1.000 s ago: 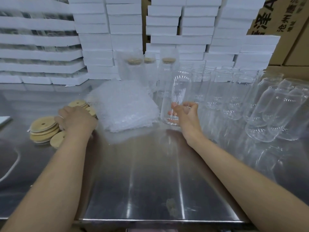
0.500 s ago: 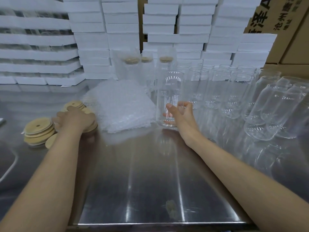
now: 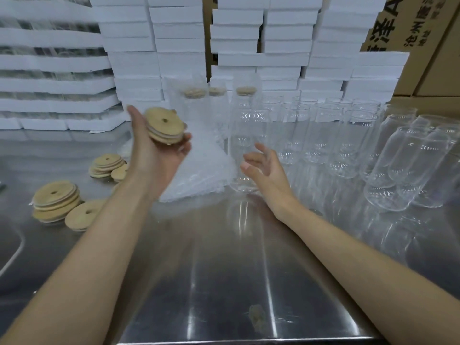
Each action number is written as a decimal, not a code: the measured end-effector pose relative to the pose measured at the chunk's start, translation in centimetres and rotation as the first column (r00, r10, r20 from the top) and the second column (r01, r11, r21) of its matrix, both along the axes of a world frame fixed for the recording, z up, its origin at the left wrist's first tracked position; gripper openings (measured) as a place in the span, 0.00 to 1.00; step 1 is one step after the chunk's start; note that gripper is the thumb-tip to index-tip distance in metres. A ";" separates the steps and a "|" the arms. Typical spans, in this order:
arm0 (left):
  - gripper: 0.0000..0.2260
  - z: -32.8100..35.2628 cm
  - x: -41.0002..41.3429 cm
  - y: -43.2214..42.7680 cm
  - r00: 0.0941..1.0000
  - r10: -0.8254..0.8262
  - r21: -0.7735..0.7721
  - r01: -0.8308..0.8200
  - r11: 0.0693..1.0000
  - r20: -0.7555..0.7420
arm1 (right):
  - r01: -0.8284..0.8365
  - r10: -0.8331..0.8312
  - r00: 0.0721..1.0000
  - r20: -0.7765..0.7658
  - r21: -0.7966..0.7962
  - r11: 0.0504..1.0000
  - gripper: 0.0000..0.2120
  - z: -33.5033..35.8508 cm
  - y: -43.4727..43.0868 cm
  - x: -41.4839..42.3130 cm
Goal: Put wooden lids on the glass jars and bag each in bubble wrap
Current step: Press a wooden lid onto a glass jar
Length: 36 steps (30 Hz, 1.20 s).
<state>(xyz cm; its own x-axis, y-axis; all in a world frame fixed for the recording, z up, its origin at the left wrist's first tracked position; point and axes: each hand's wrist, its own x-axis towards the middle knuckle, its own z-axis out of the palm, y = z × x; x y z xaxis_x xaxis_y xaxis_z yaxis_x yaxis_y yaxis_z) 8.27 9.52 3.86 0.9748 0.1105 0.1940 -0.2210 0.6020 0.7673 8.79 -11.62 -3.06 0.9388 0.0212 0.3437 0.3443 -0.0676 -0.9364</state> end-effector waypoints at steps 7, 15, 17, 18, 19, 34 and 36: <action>0.21 -2.0 -0.5 -3.5 0.983 -0.179 -0.003 0.179 0.984 -0.038 | 0.146 -0.113 0.972 0.208 -0.149 0.978 0.40 -0.5 0.2 0.3; 0.21 -2.6 -1.5 -3.8 0.955 0.015 0.453 -0.155 0.878 0.296 | 0.428 -0.317 0.847 0.426 -0.195 0.882 0.37 -0.2 -0.4 0.7; 0.23 -3.1 -1.5 -3.8 0.918 -0.008 0.569 -0.239 0.786 0.398 | 0.475 -0.339 0.823 0.455 -0.225 0.851 0.37 -0.2 -0.6 0.8; 0.23 -3.3 -1.6 -3.9 0.893 -0.034 0.648 -0.299 0.701 0.449 | 0.474 -0.330 0.827 0.455 -0.248 0.845 0.37 -0.2 -0.6 0.7; 0.23 -3.6 -1.6 -4.0 0.868 -0.062 0.708 -0.359 0.608 0.493 | 0.462 -0.311 0.835 0.454 -0.271 0.845 0.37 -0.3 -0.6 0.7; 0.43 -4.4 -2.2 -5.3 0.853 -0.086 0.819 -0.459 0.344 0.514 | 0.488 -0.249 0.776 0.579 -0.302 0.819 0.33 -0.7 0.5 -0.4; 0.42 -3.7 -2.2 -5.3 0.841 -0.114 0.812 -0.464 0.354 0.529 | 0.446 -0.252 0.815 0.522 -0.286 0.848 0.34 -0.4 0.5 -0.4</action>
<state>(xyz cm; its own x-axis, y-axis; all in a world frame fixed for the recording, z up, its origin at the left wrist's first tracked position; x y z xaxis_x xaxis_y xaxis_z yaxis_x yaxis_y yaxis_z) 6.03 4.21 0.11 0.7140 -0.2520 0.6532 -0.6795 -0.4744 0.5597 8.38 -11.14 -3.50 0.6469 -0.0586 0.7603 0.5975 -0.5807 -0.5530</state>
